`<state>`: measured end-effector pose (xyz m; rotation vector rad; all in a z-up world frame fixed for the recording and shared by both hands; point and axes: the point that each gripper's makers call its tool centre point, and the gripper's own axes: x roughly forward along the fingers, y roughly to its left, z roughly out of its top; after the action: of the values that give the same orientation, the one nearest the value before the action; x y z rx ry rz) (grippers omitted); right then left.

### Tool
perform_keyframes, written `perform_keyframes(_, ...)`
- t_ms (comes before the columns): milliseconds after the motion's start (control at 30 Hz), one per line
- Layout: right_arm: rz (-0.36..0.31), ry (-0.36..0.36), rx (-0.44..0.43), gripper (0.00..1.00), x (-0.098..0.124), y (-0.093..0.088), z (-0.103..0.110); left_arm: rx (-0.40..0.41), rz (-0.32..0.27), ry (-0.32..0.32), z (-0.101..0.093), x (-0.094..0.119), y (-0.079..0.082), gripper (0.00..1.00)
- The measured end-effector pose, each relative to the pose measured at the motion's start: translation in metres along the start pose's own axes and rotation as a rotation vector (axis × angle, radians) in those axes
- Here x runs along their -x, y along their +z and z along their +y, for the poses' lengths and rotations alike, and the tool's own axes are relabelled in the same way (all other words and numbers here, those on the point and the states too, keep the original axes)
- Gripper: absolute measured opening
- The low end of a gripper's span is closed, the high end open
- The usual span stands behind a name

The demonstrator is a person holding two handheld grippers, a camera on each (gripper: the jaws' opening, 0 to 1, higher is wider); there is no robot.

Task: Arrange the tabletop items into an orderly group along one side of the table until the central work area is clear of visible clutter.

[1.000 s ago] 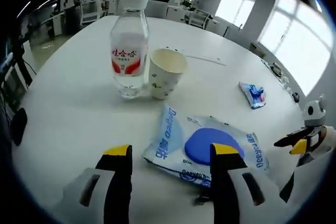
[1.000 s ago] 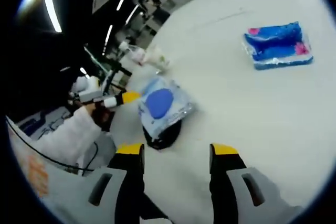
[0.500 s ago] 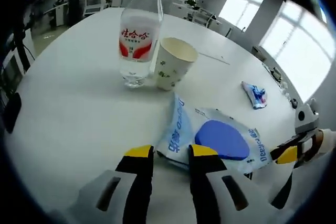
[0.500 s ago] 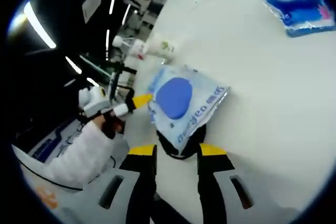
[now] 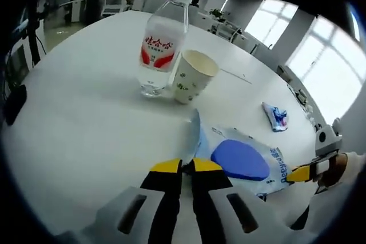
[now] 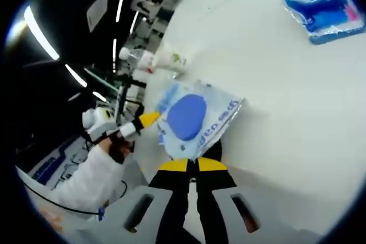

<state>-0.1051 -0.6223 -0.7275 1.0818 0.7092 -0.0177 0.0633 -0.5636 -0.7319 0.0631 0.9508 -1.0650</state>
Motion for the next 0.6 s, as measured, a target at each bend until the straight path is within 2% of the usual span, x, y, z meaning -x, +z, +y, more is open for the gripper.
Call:
perform_keyframes(200,-0.049,-0.014,0.052,0.0,0.015,0.01,-0.001,-0.014,-0.06,-0.035,-0.018,0.01,0.01,0.0)
perform_keyframes(333,-0.092,-0.028,0.089,0.0,0.028,0.021,-0.004,-0.006,-0.08,-0.071,-0.031,0.015,0.014,0.0)
perform_keyframes(500,-0.163,-0.081,0.149,0.0,0.046,0.048,-0.015,-0.094,-0.089,-0.121,-0.054,0.009,0.018,0.0)
perform_keyframes(600,-0.182,-0.123,0.222,0.0,0.053,0.062,-0.021,-0.129,-0.093,-0.141,-0.065,0.003,0.024,0.0)
